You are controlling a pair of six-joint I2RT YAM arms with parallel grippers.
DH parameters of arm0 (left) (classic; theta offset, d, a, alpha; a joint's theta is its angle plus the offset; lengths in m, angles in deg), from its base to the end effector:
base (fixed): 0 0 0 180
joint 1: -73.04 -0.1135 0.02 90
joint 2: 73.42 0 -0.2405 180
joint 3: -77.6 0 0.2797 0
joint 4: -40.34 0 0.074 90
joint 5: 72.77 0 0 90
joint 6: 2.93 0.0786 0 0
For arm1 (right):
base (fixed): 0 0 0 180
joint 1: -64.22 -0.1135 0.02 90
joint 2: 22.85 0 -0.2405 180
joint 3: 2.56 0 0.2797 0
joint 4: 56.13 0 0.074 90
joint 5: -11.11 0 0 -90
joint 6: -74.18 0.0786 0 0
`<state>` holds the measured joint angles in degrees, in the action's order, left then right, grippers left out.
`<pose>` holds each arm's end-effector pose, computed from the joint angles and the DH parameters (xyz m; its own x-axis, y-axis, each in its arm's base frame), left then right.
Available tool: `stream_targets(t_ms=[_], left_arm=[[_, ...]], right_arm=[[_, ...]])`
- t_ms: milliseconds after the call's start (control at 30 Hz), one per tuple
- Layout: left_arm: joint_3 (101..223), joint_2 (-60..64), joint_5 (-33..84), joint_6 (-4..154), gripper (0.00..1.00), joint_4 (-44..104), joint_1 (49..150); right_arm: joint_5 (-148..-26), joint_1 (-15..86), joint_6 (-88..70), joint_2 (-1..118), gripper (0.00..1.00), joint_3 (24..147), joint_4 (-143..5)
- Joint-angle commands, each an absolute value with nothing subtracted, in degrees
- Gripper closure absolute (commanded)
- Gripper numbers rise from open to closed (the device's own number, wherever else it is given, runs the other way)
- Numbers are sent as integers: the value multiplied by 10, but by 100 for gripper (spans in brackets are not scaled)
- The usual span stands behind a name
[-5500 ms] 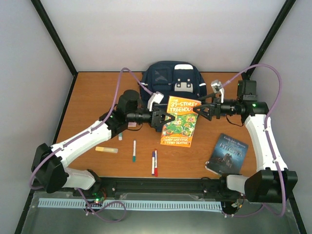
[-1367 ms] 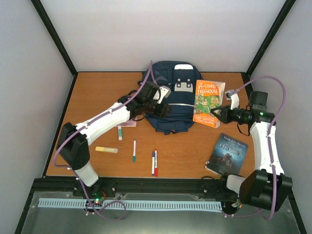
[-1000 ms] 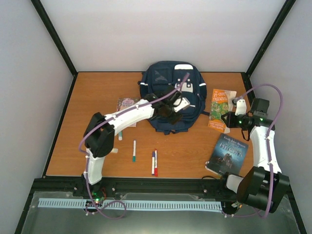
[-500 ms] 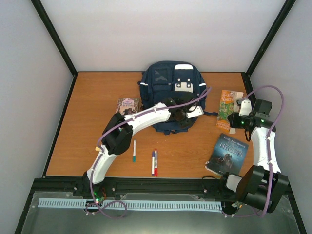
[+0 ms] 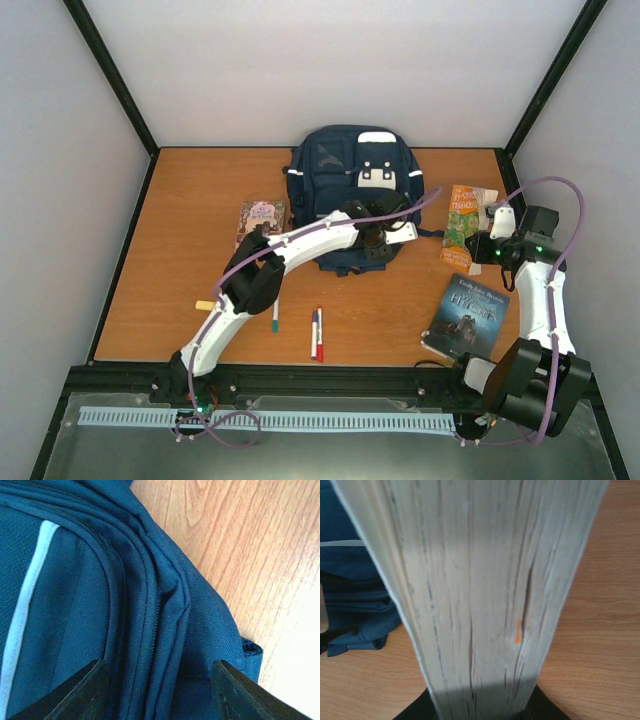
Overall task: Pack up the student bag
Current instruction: Pick up the book from the center of the board, then place the book in the student bag.
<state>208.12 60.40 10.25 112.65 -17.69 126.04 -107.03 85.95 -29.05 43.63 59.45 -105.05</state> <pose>0.3318 -0.4245 0.1375 -0.1492 0.9101 -0.3867 0.9114 0.2783 0.3033 0.2816 -0.0723 0.1972 -0.7408 0.0780 -0.6672 -0.1072 0.9668 0.2320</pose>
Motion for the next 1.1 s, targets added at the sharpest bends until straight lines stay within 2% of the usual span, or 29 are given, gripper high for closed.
stream_targets(t_ms=[0, 233, 333, 433, 667, 733, 833, 867, 1000, 1067], left_arm=[[2115, 621, 99, 1146, 40, -197, 1260], [2141, 657, -11, 1126, 43, -165, 1260], [2140, 660, -28, 1125, 52, -154, 1260], [2140, 660, -28, 1127, 62, -151, 1260], [2123, 649, 10, 1130, 66, -162, 1261], [2118, 650, 14, 1132, 65, -162, 1262], [2120, 660, -6, 1129, 51, -155, 1263], [2122, 664, -16, 1127, 51, -153, 1263], [2137, 676, -36, 1126, 65, -162, 1264], [2141, 672, -39, 1125, 80, -168, 1263]], right_arm=[[-1100, 865, -294, 428, 97, 597, -1020], [-1110, 865, -296, 432, 97, 595, -1023], [-1111, 865, -297, 435, 97, 595, -1024], [-1113, 865, -297, 436, 97, 595, -1026], [-1121, 865, -298, 440, 97, 596, -1028], [-1122, 865, -298, 441, 97, 596, -1029], [-1123, 865, -297, 440, 97, 596, -1030], [-1123, 865, -298, 440, 97, 596, -1030], [-1122, 865, -297, 437, 97, 595, -1030], [-1123, 865, -296, 437, 97, 595, -1030]])
